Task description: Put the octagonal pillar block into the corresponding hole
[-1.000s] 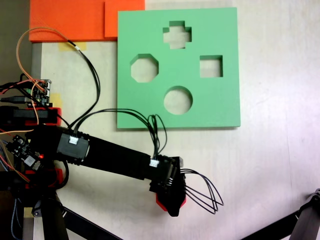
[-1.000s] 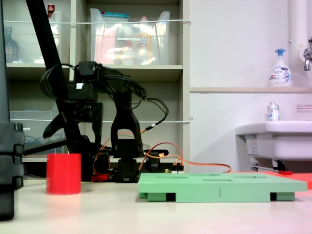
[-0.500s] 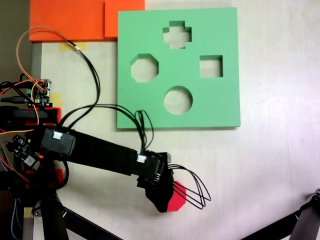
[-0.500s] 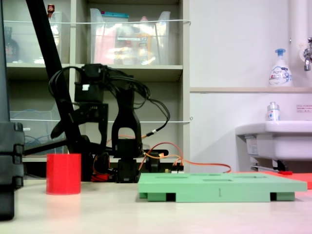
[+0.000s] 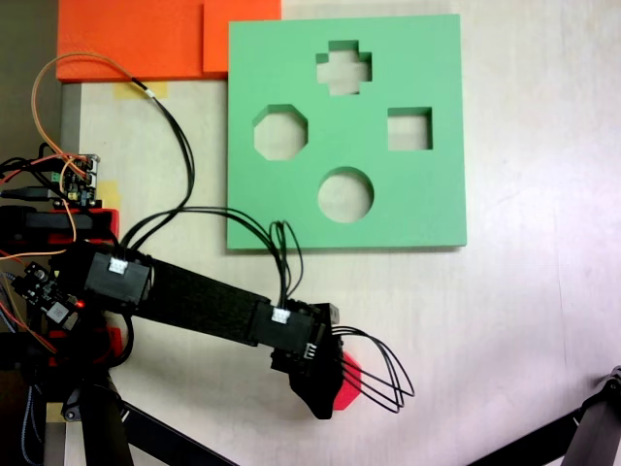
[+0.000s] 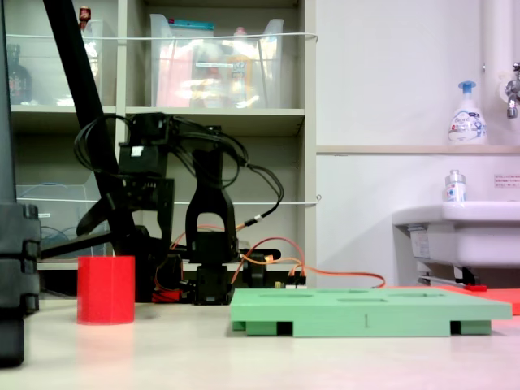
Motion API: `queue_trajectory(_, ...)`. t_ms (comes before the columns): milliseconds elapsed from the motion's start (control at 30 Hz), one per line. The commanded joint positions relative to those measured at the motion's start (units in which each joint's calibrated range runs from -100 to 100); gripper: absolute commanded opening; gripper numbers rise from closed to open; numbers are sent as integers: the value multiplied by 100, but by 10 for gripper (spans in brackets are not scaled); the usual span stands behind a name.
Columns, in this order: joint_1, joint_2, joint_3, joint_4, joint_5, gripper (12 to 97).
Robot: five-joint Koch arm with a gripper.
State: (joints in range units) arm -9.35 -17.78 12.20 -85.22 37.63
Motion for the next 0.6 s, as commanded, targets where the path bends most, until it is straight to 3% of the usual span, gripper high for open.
queue_trajectory(0, -5, 19, 106, 255, -88, 747)
queue_trajectory(567, -34, 605, -123, 467, -200, 747)
